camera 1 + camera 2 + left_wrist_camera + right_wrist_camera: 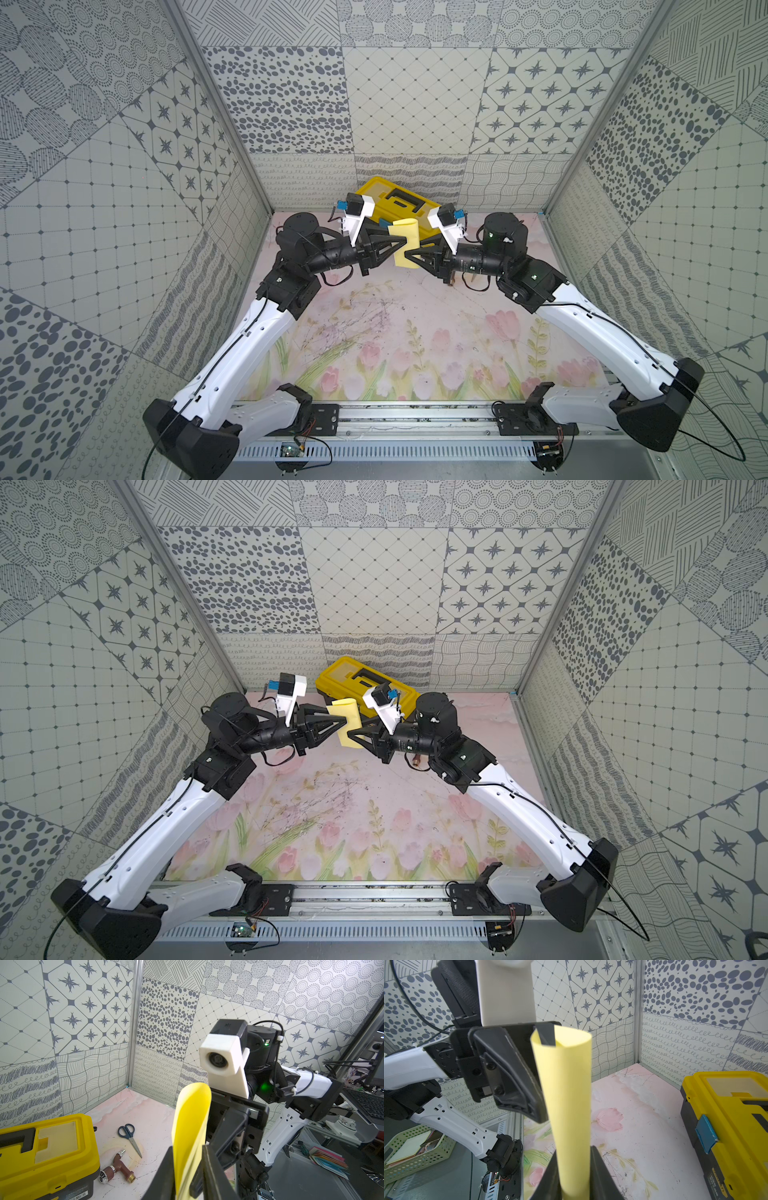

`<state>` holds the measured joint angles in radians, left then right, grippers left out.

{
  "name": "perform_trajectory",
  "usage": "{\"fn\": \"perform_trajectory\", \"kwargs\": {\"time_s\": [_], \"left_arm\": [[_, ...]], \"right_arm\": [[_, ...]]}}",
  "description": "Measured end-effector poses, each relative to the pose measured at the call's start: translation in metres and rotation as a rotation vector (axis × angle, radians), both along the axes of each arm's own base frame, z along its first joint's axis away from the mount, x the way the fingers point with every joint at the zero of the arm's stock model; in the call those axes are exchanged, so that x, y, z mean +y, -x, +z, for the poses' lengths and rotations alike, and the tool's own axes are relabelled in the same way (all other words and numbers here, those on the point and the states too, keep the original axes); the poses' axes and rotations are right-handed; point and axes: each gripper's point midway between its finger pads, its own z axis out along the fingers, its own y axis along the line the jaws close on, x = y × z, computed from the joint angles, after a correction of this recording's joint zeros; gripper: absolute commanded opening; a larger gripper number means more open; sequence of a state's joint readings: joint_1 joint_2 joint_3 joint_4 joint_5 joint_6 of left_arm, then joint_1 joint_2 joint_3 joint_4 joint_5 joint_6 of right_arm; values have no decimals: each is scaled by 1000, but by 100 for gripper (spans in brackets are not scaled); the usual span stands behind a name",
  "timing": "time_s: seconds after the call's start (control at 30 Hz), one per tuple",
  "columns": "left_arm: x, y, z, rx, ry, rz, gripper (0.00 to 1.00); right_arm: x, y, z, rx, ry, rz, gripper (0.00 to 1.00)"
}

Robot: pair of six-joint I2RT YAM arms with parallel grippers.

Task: Fold the square paper along the opposite sides
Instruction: Fold the paper.

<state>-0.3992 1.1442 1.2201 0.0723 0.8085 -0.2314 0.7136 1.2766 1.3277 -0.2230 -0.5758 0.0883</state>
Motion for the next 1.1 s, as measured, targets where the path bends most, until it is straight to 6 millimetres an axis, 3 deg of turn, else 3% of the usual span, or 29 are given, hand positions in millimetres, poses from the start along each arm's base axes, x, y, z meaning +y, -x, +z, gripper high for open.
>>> {"fn": "perform_trajectory", "kwargs": {"time_s": [0.23,0.8,1.1], "left_arm": [[0,1,1,-2,0,0,30],[0,9,3,-28,-3,-28,31],[0,12,3,-36,-4,-36,15]], "right_arm": [[1,4,1,-12,0,26,32],[1,17,11,-39,-28,90,32],[2,18,12,-41,-31,95,32]]}}
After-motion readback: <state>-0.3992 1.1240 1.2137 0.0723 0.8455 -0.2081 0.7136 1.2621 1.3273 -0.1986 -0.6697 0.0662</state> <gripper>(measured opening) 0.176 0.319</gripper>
